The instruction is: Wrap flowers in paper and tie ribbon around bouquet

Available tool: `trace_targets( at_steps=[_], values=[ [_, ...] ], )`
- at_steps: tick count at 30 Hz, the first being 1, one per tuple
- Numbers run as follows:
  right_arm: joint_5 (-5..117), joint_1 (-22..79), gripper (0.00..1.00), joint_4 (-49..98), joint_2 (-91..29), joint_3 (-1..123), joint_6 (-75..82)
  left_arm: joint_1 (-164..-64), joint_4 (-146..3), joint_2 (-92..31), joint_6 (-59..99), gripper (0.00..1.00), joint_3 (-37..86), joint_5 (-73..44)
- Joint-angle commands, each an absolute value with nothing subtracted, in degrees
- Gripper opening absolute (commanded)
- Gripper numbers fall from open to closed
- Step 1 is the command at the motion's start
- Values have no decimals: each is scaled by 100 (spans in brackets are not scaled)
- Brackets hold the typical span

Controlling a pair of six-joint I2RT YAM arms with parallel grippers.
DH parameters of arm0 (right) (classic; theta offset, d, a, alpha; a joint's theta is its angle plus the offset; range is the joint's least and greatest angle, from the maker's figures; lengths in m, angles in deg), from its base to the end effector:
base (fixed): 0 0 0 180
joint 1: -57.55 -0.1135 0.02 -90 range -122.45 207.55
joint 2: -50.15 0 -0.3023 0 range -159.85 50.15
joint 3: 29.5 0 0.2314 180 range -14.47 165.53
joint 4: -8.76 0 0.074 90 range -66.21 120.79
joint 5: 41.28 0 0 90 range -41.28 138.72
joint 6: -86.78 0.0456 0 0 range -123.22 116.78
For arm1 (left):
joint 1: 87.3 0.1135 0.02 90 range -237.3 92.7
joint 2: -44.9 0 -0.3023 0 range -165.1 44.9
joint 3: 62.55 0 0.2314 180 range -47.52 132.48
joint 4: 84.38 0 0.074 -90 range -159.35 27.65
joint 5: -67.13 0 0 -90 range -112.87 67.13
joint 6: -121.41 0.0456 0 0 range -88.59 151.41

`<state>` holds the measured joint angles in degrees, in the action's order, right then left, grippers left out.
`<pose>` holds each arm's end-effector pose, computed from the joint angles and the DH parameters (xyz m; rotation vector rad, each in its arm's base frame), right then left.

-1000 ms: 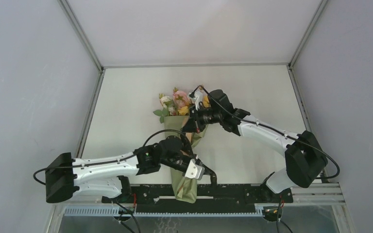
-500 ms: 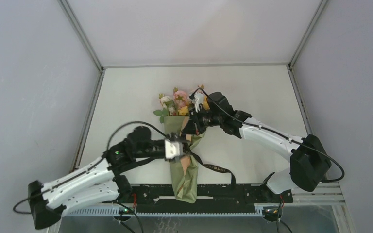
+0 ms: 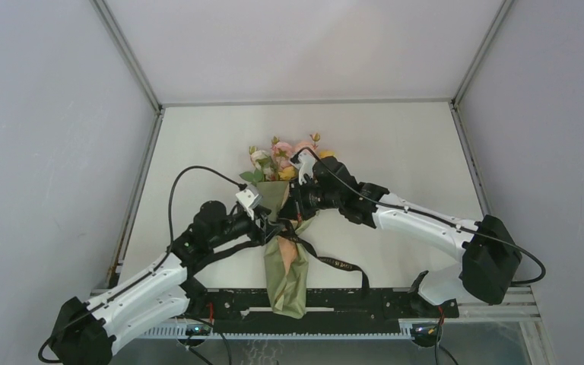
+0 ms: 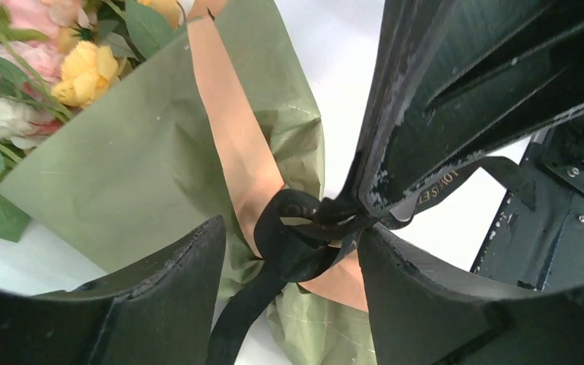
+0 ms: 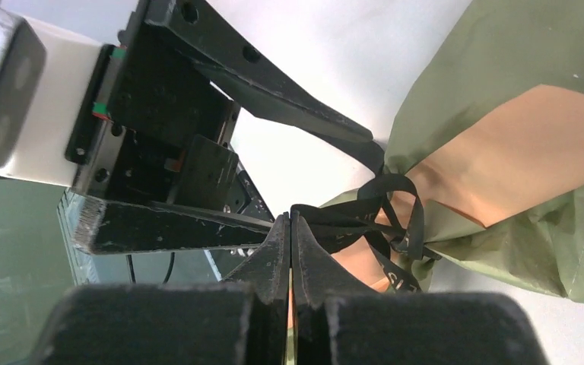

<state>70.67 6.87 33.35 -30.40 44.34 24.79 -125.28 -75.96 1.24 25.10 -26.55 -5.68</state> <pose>0.1766 0.2425 0.3242 -0.7009 2.2151 1.1698 0.1049 -0.0990 0.2588 0.7287 1.7746 -0.8075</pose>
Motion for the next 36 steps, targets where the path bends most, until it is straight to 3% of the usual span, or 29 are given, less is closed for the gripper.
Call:
trace_targets(
  at_steps=[1, 5, 9, 12, 15, 17, 21, 23, 31, 36],
  values=[
    [6727, 672, 0, 3045, -2788, 4398, 2871, -12458, -8779, 16, 2429, 66, -2996, -367],
    [6882, 666, 0, 2913, -2932, 4395, 2990, -12395, -9628, -130, 2453, 57, -3299, -11],
    [7056, 674, 0, 2770, -3125, 4398, 3052, -12398, -10390, -334, 2586, 56, -3480, 820],
    [7285, 672, 0, 2560, -3217, 4398, 3062, -12404, -10443, -421, 2329, 48, -3538, 514],
    [7451, 671, 1, 2578, -3272, 4397, 2960, -12397, -10487, -310, 2227, 22, -3609, 325],
    [7583, 715, 13, 2704, -3230, 4397, 2740, -12392, -10409, -230, 2195, 1, -3640, 159],
    [7725, 1064, 38, 3219, -2828, 4360, 1946, -12395, -10484, -175, 2170, 0, -3838, 85],
    [7694, 1172, 43, 3164, -2711, 4138, 1532, -12394, -10545, -198, 2155, 0, -3909, -27],
    [7764, 1152, 36, 2626, -3298, 3739, 1341, -12360, -10434, -111, 2192, 0, -3918, -248],
    [7884, 1146, 39, 2143, -3680, 3695, 1442, -12351, -10417, -130, 2198, 0, -3924, -224]
  ],
)
